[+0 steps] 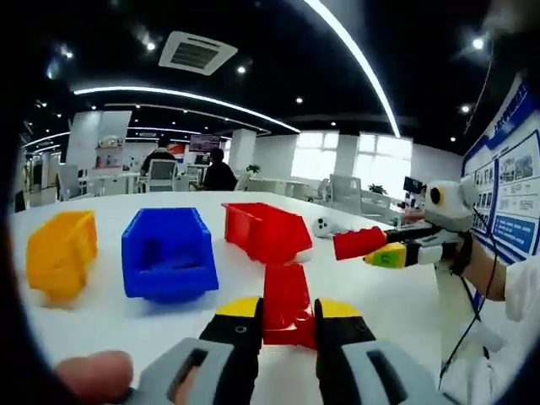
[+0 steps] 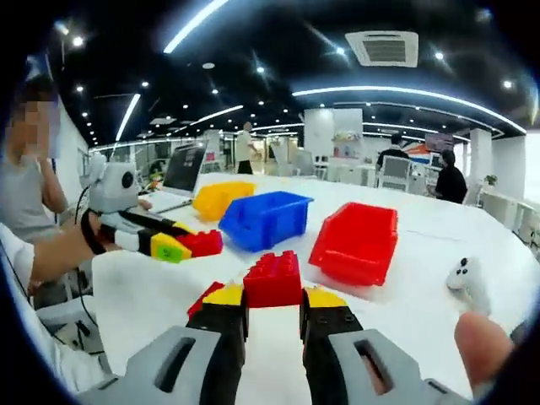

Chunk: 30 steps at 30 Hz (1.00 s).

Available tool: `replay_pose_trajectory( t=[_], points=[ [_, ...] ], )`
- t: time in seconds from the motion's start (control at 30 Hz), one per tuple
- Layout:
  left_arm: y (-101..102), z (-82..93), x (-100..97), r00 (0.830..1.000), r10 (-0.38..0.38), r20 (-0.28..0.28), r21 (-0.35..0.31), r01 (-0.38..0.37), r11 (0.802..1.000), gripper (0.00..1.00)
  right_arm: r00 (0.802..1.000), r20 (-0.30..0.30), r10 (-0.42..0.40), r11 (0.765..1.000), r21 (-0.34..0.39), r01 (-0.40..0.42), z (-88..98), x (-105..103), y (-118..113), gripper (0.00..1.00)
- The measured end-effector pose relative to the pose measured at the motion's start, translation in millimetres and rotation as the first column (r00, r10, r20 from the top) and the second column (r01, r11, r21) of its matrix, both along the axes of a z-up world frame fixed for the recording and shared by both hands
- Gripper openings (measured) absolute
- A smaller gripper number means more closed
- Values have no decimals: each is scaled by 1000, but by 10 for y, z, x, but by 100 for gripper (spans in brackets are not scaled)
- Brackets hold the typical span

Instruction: Take apart the toy blocks one by one and place each separated block into its matching bin, sorting the blocks by their type until all the connected pieces are disassembled and separated into the correct bins

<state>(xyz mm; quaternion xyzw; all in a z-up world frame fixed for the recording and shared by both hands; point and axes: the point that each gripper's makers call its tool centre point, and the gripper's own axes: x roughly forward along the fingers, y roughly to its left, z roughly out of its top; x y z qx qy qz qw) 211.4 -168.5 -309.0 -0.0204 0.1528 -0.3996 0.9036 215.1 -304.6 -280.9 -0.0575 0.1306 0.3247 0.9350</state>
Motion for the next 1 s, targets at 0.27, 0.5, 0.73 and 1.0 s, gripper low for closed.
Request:
replay_pose_trajectory(
  t=[0.27, 0.5, 0.73, 1.0],
  points=[
    [51, -66, -73, 1000, -1, -16, -3, 1, 1000, 25, 996, 31, -86, 996, -21, 86, 153, 549, -199, 25],
    [19, -12, -141, 1000, -21, 11, 20, 21, 1000, 25, 990, 43, -133, 989, -60, 135, 170, 1073, -246, 25],
    [-20, -7, -201, 999, -35, 22, 38, 35, 999, 25, 986, 32, -164, 983, -78, 166, 87, 1467, -237, 25],
    [34, 2, -181, 999, -23, 25, 34, 22, 999, 25, 987, 109, -120, 989, -69, 128, 67, 1546, -182, 59]
  ],
)
